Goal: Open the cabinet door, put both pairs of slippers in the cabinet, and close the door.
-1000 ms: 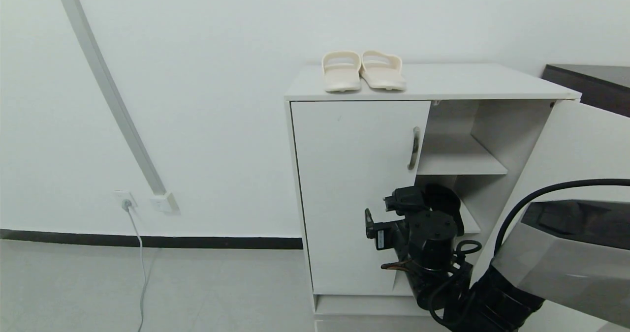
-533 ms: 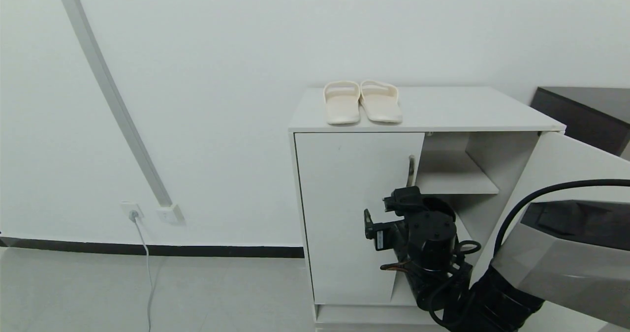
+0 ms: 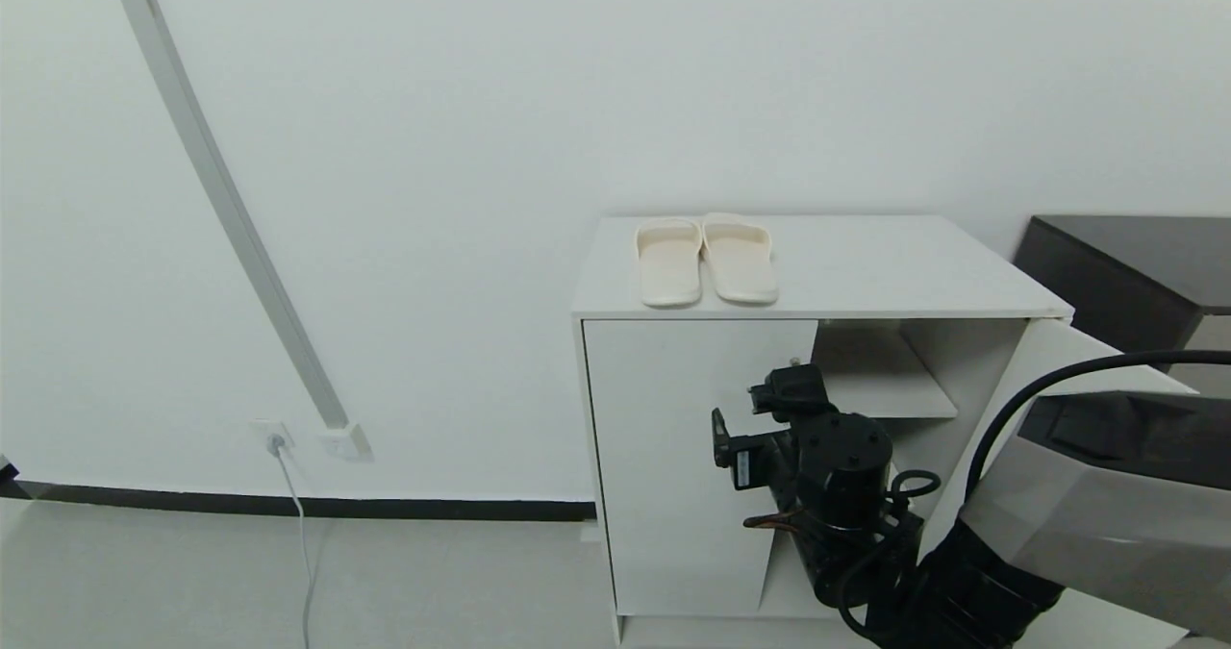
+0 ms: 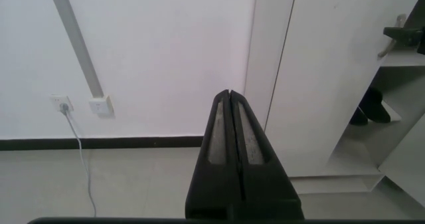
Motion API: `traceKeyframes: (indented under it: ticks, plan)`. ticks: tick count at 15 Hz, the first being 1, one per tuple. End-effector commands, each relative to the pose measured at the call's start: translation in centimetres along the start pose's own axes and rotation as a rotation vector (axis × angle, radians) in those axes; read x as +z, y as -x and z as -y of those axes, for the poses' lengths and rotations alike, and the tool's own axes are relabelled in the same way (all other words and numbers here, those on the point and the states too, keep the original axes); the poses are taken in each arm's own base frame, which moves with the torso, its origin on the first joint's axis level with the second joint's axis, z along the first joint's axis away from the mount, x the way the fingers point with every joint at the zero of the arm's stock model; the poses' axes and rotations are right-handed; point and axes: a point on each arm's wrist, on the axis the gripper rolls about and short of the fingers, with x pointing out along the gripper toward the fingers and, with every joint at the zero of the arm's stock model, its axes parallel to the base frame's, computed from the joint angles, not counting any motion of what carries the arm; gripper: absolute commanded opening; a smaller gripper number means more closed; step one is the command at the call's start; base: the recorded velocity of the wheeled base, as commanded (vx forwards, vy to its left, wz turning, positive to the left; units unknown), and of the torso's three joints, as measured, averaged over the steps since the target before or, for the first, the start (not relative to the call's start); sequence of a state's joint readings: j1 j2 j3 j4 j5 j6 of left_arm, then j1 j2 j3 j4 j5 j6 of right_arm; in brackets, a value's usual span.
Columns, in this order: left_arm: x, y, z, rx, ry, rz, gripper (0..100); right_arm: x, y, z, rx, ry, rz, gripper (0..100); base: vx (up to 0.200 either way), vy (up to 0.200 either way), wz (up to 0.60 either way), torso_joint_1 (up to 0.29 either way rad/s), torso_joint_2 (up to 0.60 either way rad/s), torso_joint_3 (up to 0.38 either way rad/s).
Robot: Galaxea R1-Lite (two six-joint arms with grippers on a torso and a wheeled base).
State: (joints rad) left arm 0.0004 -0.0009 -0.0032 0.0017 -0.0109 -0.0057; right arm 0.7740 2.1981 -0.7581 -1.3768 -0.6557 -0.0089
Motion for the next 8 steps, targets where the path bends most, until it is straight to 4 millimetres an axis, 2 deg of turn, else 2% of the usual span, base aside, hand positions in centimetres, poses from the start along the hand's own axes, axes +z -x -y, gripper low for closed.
traceKeyframes:
  ticks: [1,8]
  plan:
    - [0.00,-0.01,0.00,0.001,0.000,-0.001,0,-0.06,0.00,-0.03,0.001,0.001,-0.001,100,0.000,0.000,0.00,0.222,-0.55,-0.315]
    - [0.00,-0.01,0.00,0.001,0.000,-0.001,0,-0.19,0.05,0.08,0.000,0.003,-0.006,100,0.000,0.000,0.00,0.248,-0.57,-0.326]
